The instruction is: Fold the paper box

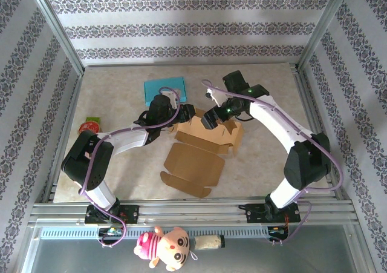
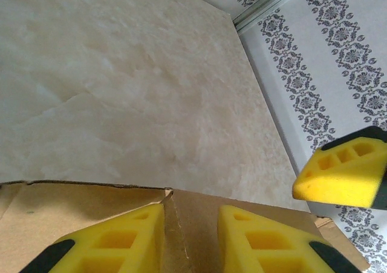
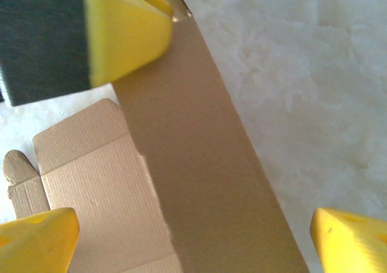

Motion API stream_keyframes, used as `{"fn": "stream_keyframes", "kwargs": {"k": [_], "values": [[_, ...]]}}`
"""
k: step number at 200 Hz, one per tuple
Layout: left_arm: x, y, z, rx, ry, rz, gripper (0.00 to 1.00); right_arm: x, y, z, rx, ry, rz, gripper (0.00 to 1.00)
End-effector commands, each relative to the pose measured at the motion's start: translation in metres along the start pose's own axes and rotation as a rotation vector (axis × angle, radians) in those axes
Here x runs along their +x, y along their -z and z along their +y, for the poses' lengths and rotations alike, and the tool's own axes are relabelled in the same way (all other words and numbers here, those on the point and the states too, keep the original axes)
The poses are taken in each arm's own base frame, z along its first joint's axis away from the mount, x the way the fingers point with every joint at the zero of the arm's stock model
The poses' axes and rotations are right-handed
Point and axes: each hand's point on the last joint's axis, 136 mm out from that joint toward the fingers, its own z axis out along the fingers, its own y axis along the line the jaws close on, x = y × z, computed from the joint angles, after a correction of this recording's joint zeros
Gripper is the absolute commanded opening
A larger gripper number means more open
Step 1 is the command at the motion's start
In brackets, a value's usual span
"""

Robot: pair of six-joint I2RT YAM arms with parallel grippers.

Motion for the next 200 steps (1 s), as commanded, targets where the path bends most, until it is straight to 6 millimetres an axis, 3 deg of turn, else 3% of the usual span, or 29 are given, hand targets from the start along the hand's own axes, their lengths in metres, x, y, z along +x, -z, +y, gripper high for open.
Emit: {"fn": "stream_keyframes", "kwargs": {"k": [1,13,37,93,130,150,160,200], "values": [[-0.006,0.006,-0.021,0.046,-0.042,-0.007,0.28,0.004,-0.003,0.007,-0.069,0.008,0.003,0.94],[-0.006,0.006,-0.022,0.048,-0.042,-0.007,0.28,0.004,-0.005,0.005,-0.078,0.005,-0.004,0.84],[-0.006,0.006,-0.023,0.054,-0.048,-0.005,0.28,0.003,-0.011,-0.002,-0.096,-0.008,-0.006,0.77],[-0.009,0.007,-0.026,0.058,-0.055,-0.007,0.28,-0.006,-0.022,-0.007,-0.126,0.027,0.007,0.98],[-0.008,0.006,-0.025,0.055,-0.060,-0.004,0.28,-0.002,-0.026,-0.007,-0.144,0.047,0.027,0.98],[-0.008,0.006,-0.025,0.055,-0.058,-0.004,0.28,0.002,-0.028,-0.013,-0.122,0.046,0.047,0.84],[-0.007,0.006,-0.025,0.054,-0.057,-0.004,0.28,0.005,-0.030,-0.016,-0.103,0.052,0.055,0.83],[-0.007,0.006,-0.024,0.058,-0.051,-0.004,0.28,0.006,-0.036,-0.018,-0.128,0.121,0.085,0.98]]}}
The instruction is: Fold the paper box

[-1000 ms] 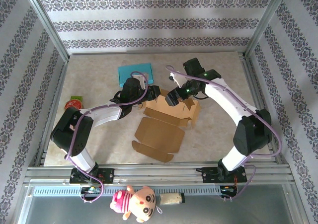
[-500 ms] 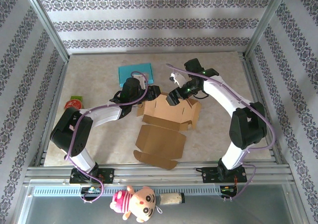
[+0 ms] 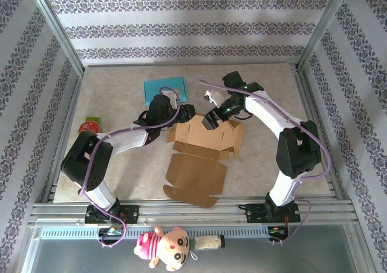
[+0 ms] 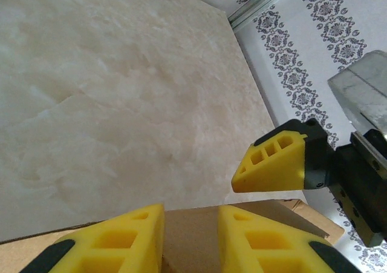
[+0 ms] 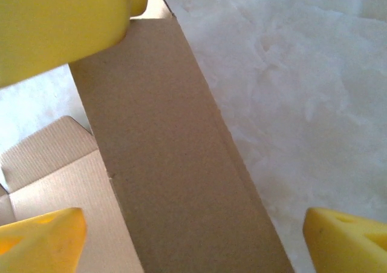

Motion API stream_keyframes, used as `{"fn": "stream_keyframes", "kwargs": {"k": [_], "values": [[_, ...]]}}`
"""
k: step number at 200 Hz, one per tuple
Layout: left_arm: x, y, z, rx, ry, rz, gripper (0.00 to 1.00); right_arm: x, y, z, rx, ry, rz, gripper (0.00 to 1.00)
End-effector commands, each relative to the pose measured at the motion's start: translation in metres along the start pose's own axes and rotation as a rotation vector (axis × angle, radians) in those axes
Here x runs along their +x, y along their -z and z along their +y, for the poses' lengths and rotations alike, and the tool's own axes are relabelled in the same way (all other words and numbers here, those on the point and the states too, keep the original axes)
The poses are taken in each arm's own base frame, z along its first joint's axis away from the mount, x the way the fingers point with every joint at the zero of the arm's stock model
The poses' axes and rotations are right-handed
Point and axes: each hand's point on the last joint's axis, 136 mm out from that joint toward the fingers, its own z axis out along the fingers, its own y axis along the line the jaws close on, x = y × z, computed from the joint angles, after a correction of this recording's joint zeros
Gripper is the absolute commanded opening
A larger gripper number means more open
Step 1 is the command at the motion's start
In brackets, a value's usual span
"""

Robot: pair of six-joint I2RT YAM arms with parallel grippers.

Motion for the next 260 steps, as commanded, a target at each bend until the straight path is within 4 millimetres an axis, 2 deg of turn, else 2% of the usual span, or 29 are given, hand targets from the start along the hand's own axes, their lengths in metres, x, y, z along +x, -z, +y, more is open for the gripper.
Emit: {"fn": "stream_keyframes", "kwargs": {"k": [1,20,35,62,113,149,171,186,197,219,233,244,260], "values": [[-0.007,0.005,-0.020,0.043,-0.033,-0.010,0.28,-0.003,-0.003,-0.004,-0.029,0.048,0.029,0.98],[-0.006,0.004,-0.020,0.045,-0.026,-0.011,0.28,-0.007,-0.006,-0.004,-0.065,0.060,0.045,0.97],[-0.007,0.004,-0.019,0.045,-0.023,-0.012,0.28,-0.010,-0.010,-0.006,-0.054,0.075,0.037,0.89],[-0.007,0.005,-0.019,0.041,-0.024,-0.012,0.28,-0.008,-0.011,-0.020,0.068,0.125,0.035,0.72],[-0.010,0.006,-0.020,0.034,-0.028,-0.022,0.28,-0.005,-0.002,-0.024,0.298,0.322,0.082,0.56],[-0.013,0.008,-0.022,0.035,-0.027,-0.034,0.30,-0.006,-0.002,-0.023,0.377,0.411,0.070,0.22],[-0.019,0.015,-0.025,0.026,-0.043,-0.056,0.38,-0.009,0.002,-0.023,0.434,0.458,0.080,0.06],[-0.029,0.026,-0.032,0.011,-0.079,-0.088,0.53,-0.015,0.009,-0.026,0.511,0.512,0.077,0.03],[-0.039,0.039,-0.032,-0.035,-0.118,-0.126,0.61,-0.022,0.018,-0.029,0.598,0.565,0.062,0.03],[-0.058,0.077,-0.012,-0.247,-0.235,-0.208,0.71,-0.040,0.042,-0.027,0.771,0.725,0.009,0.03],[-0.066,0.098,0.013,-0.425,-0.320,-0.204,0.73,-0.051,0.053,-0.016,0.853,0.862,-0.040,0.04],[-0.067,0.107,0.034,-0.526,-0.356,-0.155,0.73,-0.058,0.059,-0.009,0.917,0.956,-0.077,0.05],[-0.061,0.112,0.059,-0.579,-0.348,-0.067,0.72,-0.063,0.064,-0.001,0.993,1.089,-0.088,0.05]]}}
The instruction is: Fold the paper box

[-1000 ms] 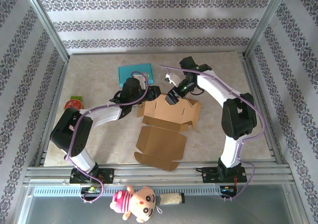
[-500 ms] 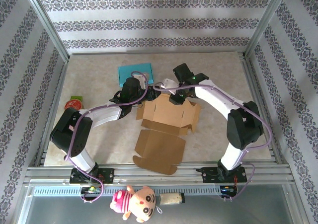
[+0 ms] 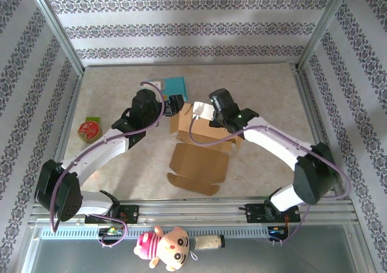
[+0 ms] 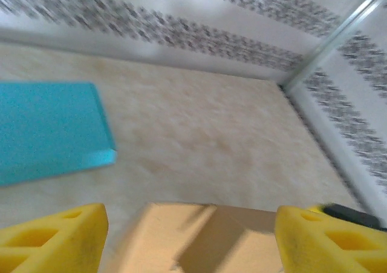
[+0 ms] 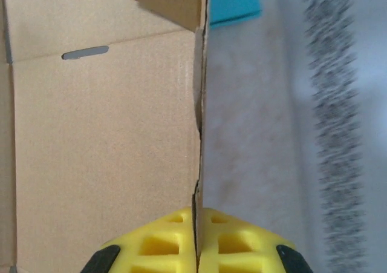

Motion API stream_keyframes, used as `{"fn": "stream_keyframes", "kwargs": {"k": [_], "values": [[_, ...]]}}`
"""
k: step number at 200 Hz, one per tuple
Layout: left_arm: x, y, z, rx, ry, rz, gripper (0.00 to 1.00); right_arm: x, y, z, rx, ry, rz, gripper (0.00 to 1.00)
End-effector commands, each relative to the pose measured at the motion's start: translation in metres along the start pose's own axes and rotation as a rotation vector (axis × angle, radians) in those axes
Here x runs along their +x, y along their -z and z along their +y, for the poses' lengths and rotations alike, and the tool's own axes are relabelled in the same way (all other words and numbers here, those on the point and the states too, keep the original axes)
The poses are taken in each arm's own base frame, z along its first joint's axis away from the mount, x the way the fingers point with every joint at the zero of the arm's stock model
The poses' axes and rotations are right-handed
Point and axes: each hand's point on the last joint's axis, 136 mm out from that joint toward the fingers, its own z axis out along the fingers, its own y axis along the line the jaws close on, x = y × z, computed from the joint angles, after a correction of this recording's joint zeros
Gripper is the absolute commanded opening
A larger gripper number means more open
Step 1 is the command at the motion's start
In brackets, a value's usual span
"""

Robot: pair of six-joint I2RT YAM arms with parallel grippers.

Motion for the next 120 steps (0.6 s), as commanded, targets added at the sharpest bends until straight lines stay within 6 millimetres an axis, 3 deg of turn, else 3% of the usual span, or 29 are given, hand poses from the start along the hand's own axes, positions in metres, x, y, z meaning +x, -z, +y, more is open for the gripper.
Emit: {"fn": "stream_keyframes", "kwargs": {"k": [1,13,50,91,120], "values": [[0.032,0.003,0.068,-0.243,-0.148,0.188,0.72,-0.015,0.013,-0.037,0.251,0.215,-0.031,0.05],[0.042,0.000,0.074,-0.196,-0.121,0.247,0.71,-0.019,0.014,-0.037,0.297,0.268,-0.039,0.05],[0.071,-0.011,0.058,0.105,-0.135,0.349,0.66,-0.021,0.005,-0.033,0.354,0.346,-0.019,0.05],[0.092,-0.030,0.098,0.035,-0.273,0.371,0.52,-0.024,0.005,-0.029,0.383,0.397,-0.021,0.06],[0.112,-0.042,0.091,0.132,-0.334,0.458,0.50,-0.024,0.006,-0.029,0.388,0.397,-0.029,0.06]]}}
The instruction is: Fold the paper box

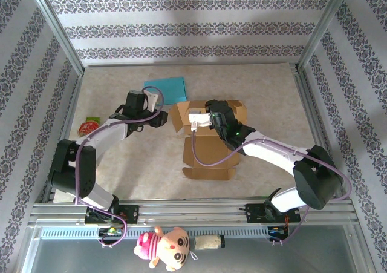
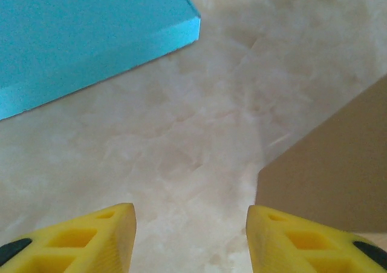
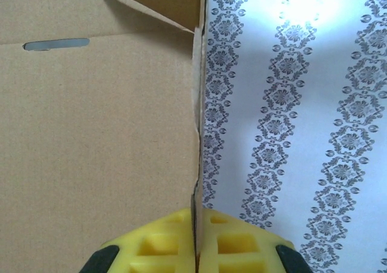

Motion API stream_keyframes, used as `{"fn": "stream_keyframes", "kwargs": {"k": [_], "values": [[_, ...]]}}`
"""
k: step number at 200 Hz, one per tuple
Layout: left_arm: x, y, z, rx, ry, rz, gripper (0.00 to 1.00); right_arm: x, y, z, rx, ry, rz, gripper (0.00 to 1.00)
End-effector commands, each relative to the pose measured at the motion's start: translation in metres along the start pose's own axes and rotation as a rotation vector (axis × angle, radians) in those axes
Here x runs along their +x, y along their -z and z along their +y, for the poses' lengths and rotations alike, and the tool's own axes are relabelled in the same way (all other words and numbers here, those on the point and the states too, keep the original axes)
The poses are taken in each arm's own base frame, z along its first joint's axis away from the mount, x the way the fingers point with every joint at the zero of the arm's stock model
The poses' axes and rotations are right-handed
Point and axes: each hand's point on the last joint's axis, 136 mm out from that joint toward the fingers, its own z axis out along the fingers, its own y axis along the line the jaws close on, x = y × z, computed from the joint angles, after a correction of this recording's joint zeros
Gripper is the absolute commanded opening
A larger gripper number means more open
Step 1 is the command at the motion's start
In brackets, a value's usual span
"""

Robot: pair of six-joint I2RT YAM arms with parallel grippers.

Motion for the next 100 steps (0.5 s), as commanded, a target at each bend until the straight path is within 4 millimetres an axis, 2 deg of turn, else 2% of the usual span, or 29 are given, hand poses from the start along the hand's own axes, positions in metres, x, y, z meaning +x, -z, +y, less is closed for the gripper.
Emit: {"fn": "stream_keyframes", "kwargs": {"k": [1,31,62,76,90,96,100], "values": [[0.001,-0.012,-0.010,0.092,-0.133,0.027,0.50,-0.003,0.003,-0.011,0.058,0.009,0.001,0.06],[0.004,-0.025,-0.018,0.155,-0.136,0.065,0.50,-0.003,0.002,-0.007,0.050,-0.011,-0.004,0.06],[0.004,-0.023,-0.030,0.220,-0.135,0.047,0.50,-0.001,0.000,0.000,0.037,-0.019,0.004,0.06],[0.000,-0.019,-0.014,0.111,-0.035,0.050,0.50,0.003,-0.002,0.001,0.033,-0.055,0.020,0.07],[-0.007,-0.004,0.016,-0.089,0.172,0.010,0.52,0.011,-0.006,0.002,0.027,-0.083,0.045,0.07],[-0.007,0.003,0.017,-0.107,0.253,-0.030,0.52,0.013,-0.008,0.001,0.027,-0.094,0.057,0.07],[-0.011,0.011,0.011,-0.085,0.286,-0.084,0.52,0.015,-0.009,0.002,0.026,-0.100,0.066,0.07]]}}
